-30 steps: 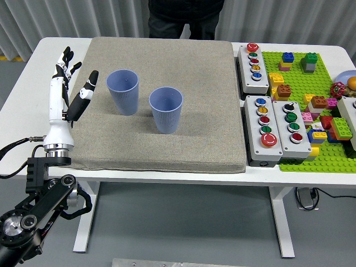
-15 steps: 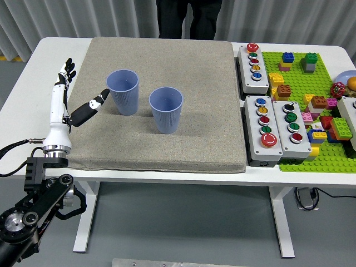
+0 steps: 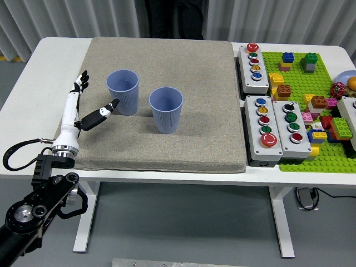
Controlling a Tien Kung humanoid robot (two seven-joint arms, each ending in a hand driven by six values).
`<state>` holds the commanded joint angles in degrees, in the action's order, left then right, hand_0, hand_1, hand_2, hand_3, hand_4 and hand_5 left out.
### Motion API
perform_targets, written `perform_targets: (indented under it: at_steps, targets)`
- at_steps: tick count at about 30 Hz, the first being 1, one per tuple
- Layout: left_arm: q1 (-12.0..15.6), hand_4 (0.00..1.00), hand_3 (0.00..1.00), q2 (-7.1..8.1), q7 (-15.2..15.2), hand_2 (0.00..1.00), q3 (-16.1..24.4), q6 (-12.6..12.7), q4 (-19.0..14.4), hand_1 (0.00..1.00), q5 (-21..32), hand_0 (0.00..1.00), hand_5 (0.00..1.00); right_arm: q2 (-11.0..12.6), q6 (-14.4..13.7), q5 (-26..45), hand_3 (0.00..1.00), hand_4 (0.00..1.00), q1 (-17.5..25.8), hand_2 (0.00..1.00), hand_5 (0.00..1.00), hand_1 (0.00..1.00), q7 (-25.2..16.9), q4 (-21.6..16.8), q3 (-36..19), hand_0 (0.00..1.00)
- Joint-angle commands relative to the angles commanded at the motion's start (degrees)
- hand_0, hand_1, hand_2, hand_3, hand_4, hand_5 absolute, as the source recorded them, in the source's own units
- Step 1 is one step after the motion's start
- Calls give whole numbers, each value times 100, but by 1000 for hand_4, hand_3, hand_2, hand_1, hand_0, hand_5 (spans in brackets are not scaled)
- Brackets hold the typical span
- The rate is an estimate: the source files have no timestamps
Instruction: Pick cup pour cup place
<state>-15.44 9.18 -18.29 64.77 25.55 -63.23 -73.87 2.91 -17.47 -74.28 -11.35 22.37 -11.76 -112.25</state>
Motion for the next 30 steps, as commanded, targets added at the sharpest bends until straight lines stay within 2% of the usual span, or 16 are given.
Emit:
perform_targets:
  at_steps: [12, 15, 30]
  targets:
    - [-237, 919, 998, -52, 0, 998, -126, -201, 362, 998, 179, 998, 316, 7, -3, 30, 547, 2, -17, 554, 183, 609, -16, 6, 31, 668]
    - [-300, 919, 998, -119, 19, 998, -192, -258, 516, 998, 194, 998, 316, 6, 3, 8, 547, 2, -21, 554, 183, 609, -10, 6, 28, 668]
    - [-376, 925, 998, -193, 45, 998, -303, -349, 695, 998, 273, 998, 336, 4, 9, -24, 546, 2, -34, 555, 178, 609, 8, 4, 17, 668]
